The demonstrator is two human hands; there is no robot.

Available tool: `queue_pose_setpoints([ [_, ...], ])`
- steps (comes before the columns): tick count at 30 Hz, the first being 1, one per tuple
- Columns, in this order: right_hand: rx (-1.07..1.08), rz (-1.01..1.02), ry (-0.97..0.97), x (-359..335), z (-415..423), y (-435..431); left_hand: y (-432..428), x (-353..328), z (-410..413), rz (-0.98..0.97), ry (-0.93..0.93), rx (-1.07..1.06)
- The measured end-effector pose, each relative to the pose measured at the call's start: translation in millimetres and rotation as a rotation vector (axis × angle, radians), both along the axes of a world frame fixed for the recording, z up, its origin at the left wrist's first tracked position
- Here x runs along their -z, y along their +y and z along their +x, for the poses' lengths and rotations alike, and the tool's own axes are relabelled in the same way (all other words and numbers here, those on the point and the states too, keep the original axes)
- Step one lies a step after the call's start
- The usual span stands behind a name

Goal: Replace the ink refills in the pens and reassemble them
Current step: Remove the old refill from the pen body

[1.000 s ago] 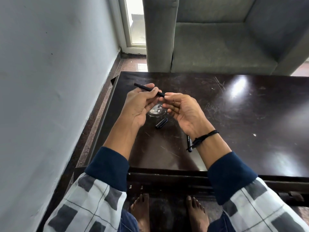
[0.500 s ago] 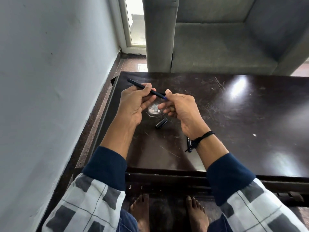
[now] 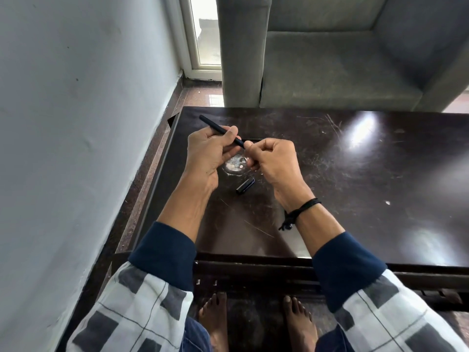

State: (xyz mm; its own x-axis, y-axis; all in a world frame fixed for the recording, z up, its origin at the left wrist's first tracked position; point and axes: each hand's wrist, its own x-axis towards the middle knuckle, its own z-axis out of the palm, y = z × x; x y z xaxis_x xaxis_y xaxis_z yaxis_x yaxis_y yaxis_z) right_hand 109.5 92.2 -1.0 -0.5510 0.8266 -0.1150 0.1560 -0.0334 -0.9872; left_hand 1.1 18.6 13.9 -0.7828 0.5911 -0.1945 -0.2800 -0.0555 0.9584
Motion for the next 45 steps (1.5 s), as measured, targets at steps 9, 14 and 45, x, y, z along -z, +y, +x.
queue_pose_setpoints([
  [9,-0.03,-0.026,0.023,-3.2,0.8,1.5,-2.4,0.1,-5.3,0.017,-0.027,-0.015],
  [14,0.003,-0.005,0.024,-0.9,0.2,2.6,-0.8,1.2,-1.4,0.006,-0.046,-0.003],
  [45,-0.025,-0.056,0.015,-3.4,1.2,1.8,1.1,5.5,-0.7,-0.011,-0.006,0.033],
])
